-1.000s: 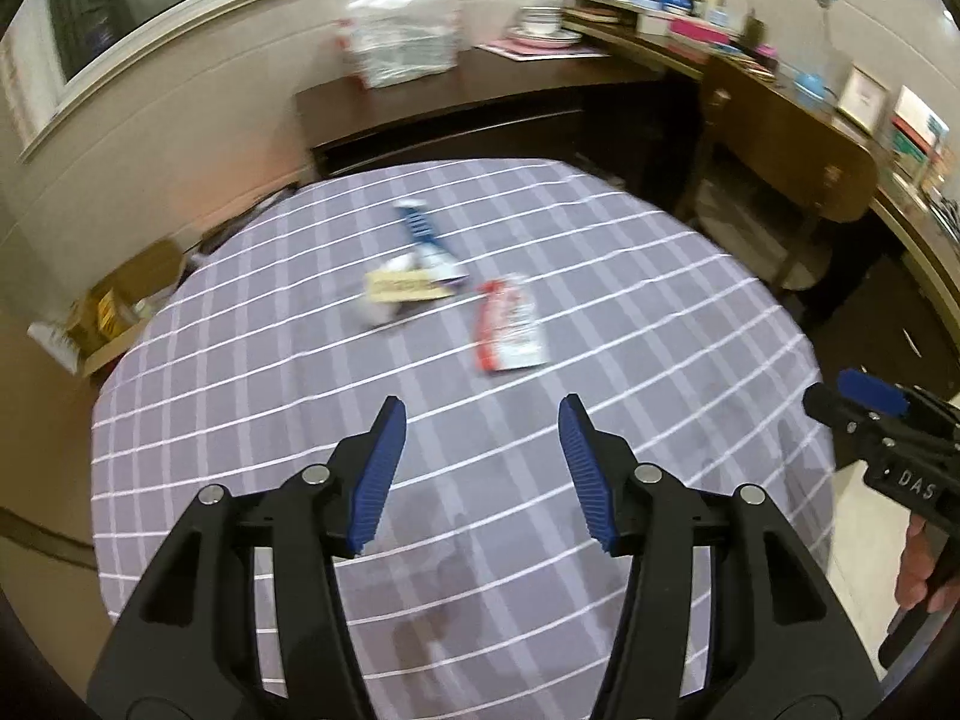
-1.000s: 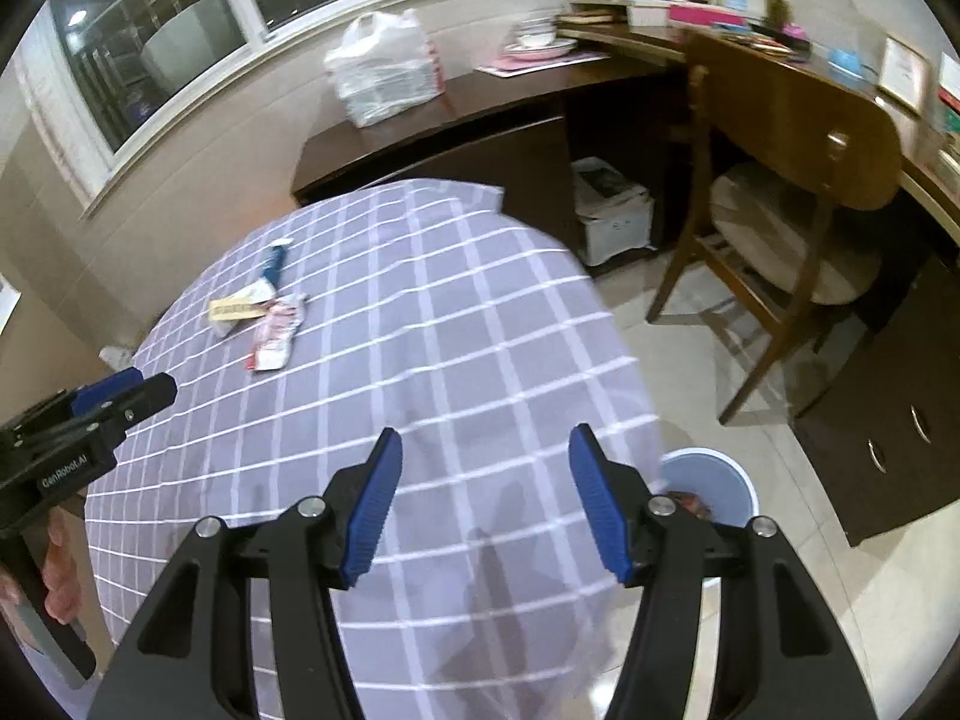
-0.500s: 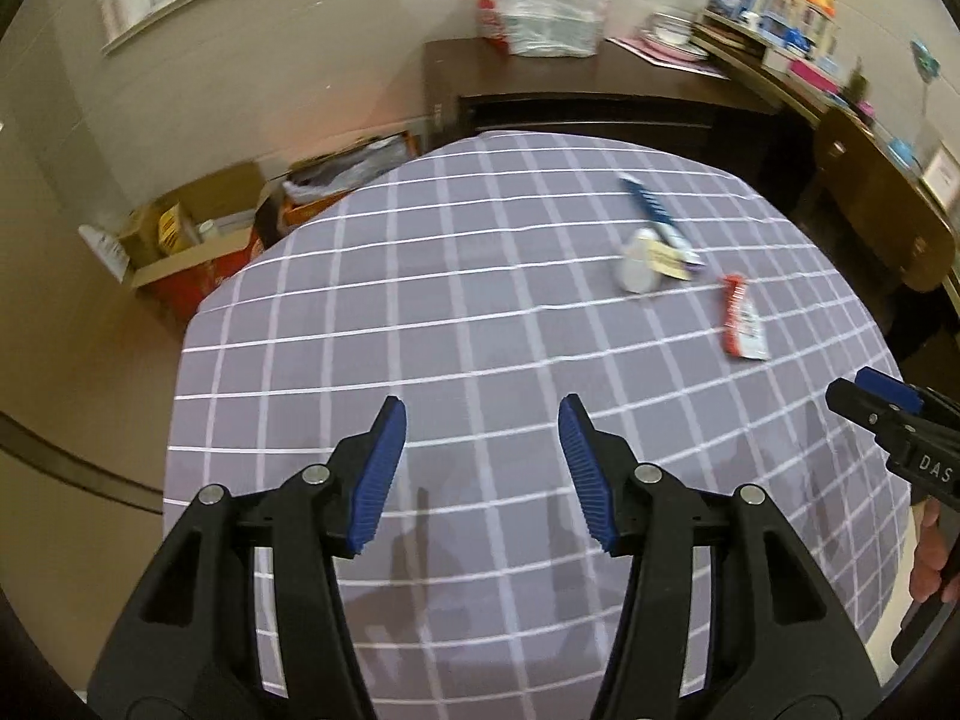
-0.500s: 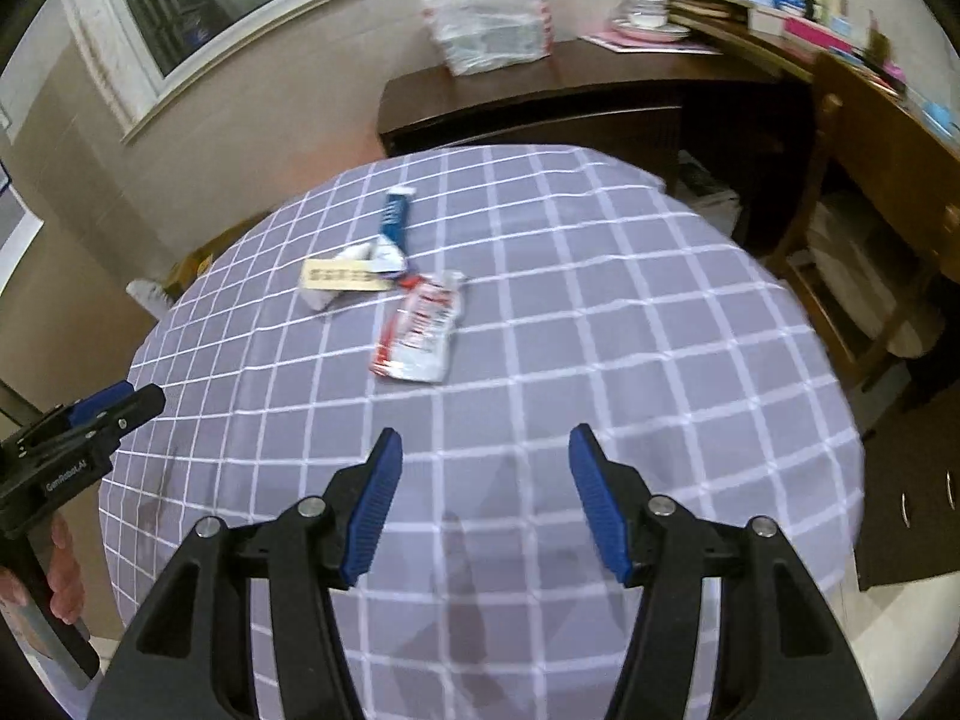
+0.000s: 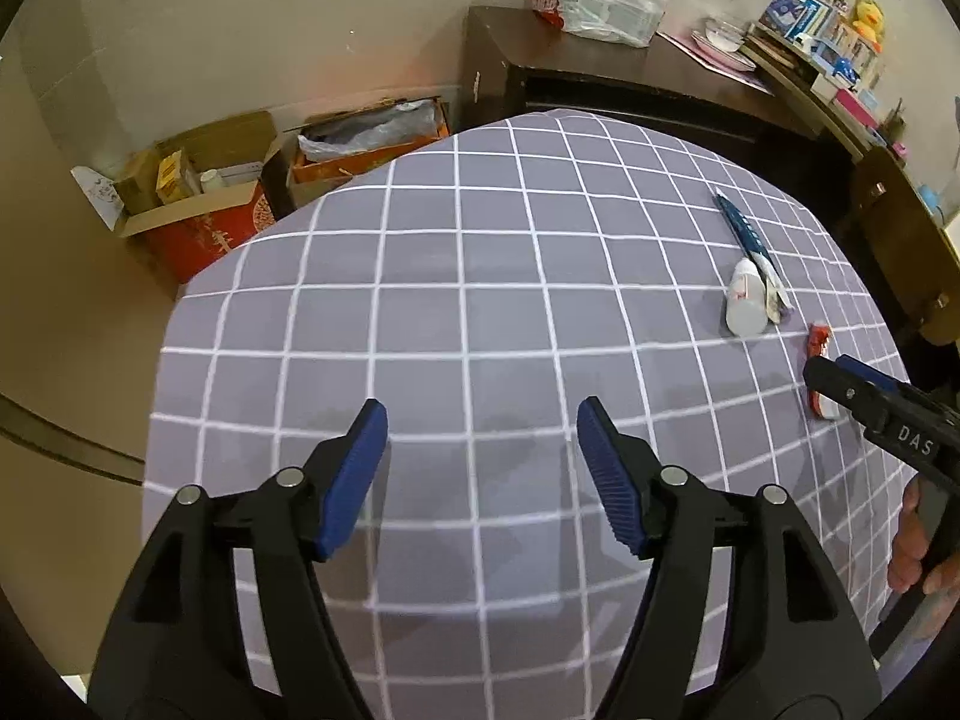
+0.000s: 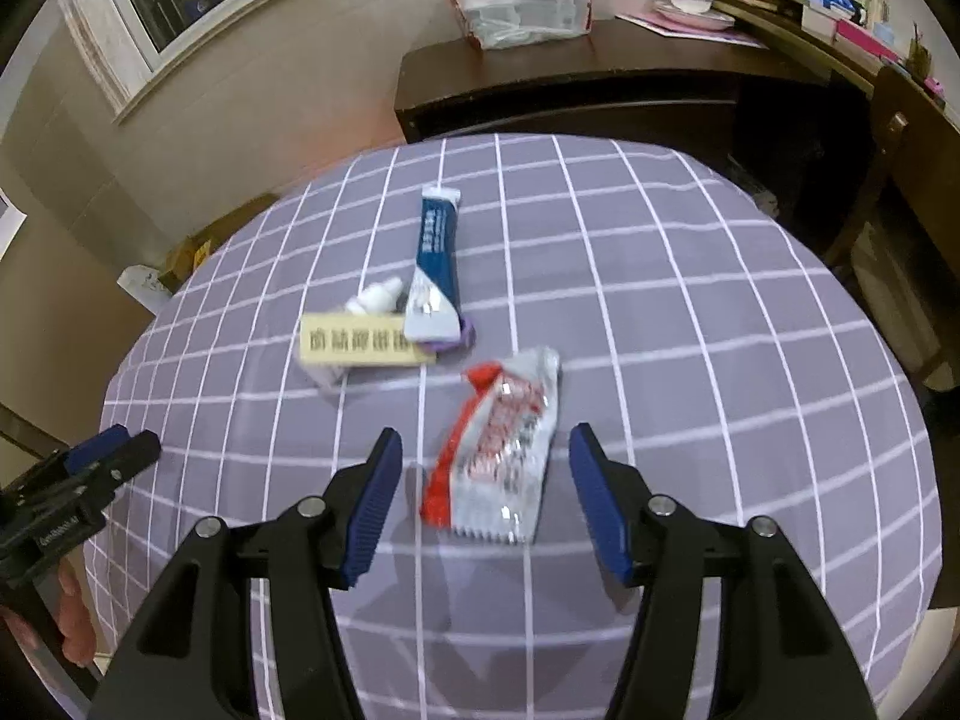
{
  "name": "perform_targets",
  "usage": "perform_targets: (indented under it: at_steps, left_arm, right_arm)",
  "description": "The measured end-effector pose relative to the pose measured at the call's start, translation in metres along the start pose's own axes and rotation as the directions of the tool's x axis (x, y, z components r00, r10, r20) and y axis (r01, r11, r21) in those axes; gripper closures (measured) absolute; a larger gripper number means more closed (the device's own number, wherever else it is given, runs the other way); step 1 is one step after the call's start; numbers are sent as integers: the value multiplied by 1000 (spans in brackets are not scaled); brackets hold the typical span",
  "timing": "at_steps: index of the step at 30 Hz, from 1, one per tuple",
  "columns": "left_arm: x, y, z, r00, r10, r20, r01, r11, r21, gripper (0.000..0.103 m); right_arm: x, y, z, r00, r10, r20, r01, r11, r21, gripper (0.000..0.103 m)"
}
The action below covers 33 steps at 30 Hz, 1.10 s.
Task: Collect trash
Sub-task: 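Grasp the red-and-white wrapper with the right tool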
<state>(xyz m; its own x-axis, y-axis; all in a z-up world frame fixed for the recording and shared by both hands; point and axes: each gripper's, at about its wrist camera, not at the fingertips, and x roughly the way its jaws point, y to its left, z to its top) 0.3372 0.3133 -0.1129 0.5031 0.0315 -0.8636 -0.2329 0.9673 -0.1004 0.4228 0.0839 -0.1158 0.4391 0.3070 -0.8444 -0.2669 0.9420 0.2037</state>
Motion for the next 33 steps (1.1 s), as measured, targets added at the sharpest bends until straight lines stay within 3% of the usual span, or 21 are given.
perform_targets:
  at_steps: [1, 2, 4, 10, 11, 12, 13, 16, 19, 21, 23, 28, 29, 30, 32, 33]
  left_arm:
    - [4, -2, 3, 1000, -13, -5, 13, 1000, 0, 36]
    - [7, -6, 6, 1000, -27, -11, 27, 1000, 4, 35]
    - [12, -18, 10, 999, -50, -17, 50, 998, 33, 33]
    - [20, -57, 14, 993, -115, -21, 117, 985, 127, 33]
    - [21, -63, 15, 993, -113, -19, 115, 983, 145, 33]
    - [23, -69, 17, 995, -102, -14, 103, 981, 164, 33]
    - [25, -79, 20, 996, -89, -5, 88, 977, 194, 33]
    - [33, -95, 28, 997, -72, 12, 67, 969, 237, 33]
    - [39, -110, 36, 997, -75, 27, 64, 956, 286, 33]
    - [43, -118, 39, 997, -69, 40, 54, 949, 312, 44]
    - [46, -123, 43, 996, -77, 45, 59, 946, 319, 47]
    - [46, -135, 46, 991, -111, 77, 77, 931, 356, 49]
    - [45, -138, 46, 991, -109, 76, 74, 926, 370, 45]
    - [44, -141, 44, 991, -109, 76, 71, 918, 390, 43]
    - [42, -142, 43, 989, -111, 95, 64, 912, 406, 43]
    - [43, -142, 43, 990, -104, 98, 56, 913, 405, 43]
  right_arm:
    - [2, 0, 2, 1000, -2, 11, 2, 1000, -8, 51]
    - [4, 0, 4, 1000, -22, 21, 22, 1000, -20, 65]
    - [3, 0, 3, 999, -38, 33, 40, 998, -53, 66]
    - [-7, -25, -1, 995, 100, 8, -100, 994, -41, 72]
    - [-8, -29, -1, 992, 126, 3, -126, 992, -26, 75]
    - [-11, -34, -1, 988, 156, -1, -156, 988, -5, 90]
    - [-13, -41, 0, 982, 187, -7, -187, 982, 18, 91]
    - [-22, -46, 5, 983, 183, 15, -183, 983, 22, 92]
    - [-24, -51, 7, 987, 159, 14, -160, 987, 12, 93]
    - [-25, -55, 7, 985, 174, 12, -174, 985, 17, 93]
    - [-25, -58, 7, 985, 172, 15, -172, 985, 13, 93]
    - [-23, -55, 6, 996, 84, 20, -84, 996, -24, 89]
    - [-23, -56, 5, 997, 71, 19, -70, 997, -30, 82]
    - [-24, -57, 2, 997, 68, 24, -67, 997, -39, 68]
    - [-25, -58, -1, 998, 44, 35, -42, 997, -60, 56]
    - [-25, -59, -2, 999, 23, 43, -20, 998, -67, 56]
